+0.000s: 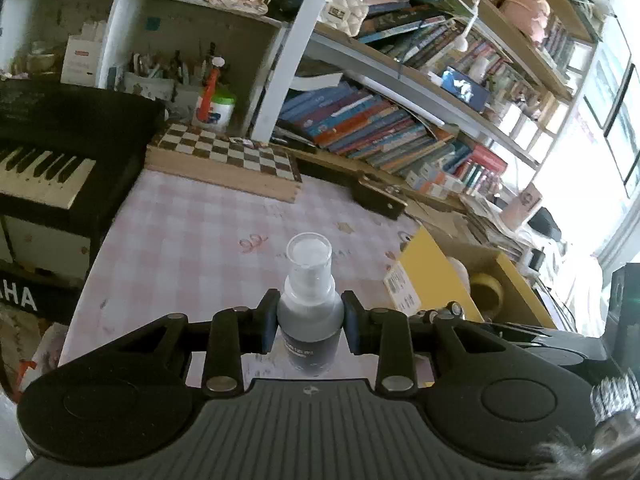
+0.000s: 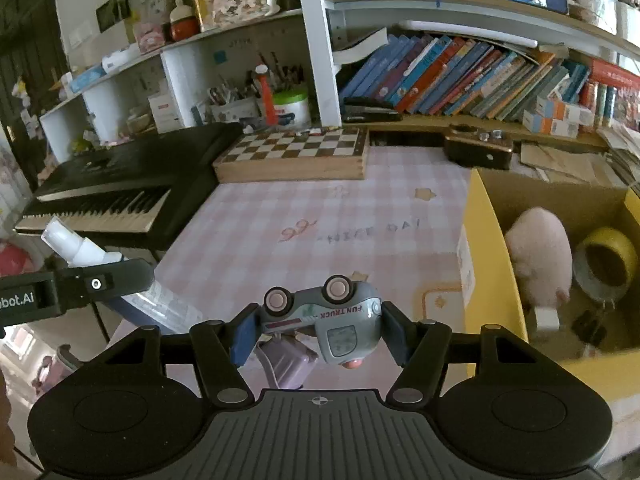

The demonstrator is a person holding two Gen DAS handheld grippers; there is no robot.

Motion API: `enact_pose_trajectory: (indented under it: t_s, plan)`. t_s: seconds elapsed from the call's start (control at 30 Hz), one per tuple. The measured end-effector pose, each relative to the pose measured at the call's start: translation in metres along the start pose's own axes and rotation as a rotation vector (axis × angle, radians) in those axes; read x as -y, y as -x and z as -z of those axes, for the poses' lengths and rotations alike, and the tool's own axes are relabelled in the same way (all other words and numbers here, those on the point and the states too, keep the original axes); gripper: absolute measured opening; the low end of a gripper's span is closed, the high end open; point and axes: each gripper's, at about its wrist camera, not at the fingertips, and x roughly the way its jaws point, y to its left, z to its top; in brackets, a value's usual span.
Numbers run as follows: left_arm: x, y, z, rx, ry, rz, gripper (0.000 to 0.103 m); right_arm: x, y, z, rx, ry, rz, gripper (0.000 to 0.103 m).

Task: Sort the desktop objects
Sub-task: 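Lift the spray bottle and toy truck and carry them toward the yellow box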

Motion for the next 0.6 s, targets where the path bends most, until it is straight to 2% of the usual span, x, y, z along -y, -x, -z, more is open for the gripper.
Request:
enact_pose_trajectory:
  t_s: [0.6]
  plan:
    - [0.009,0.064,0.049,-0.074,-0.089,0.092,0.030,-0.027,0.062,0.074,-0.004,-0.110,0.064,0.064]
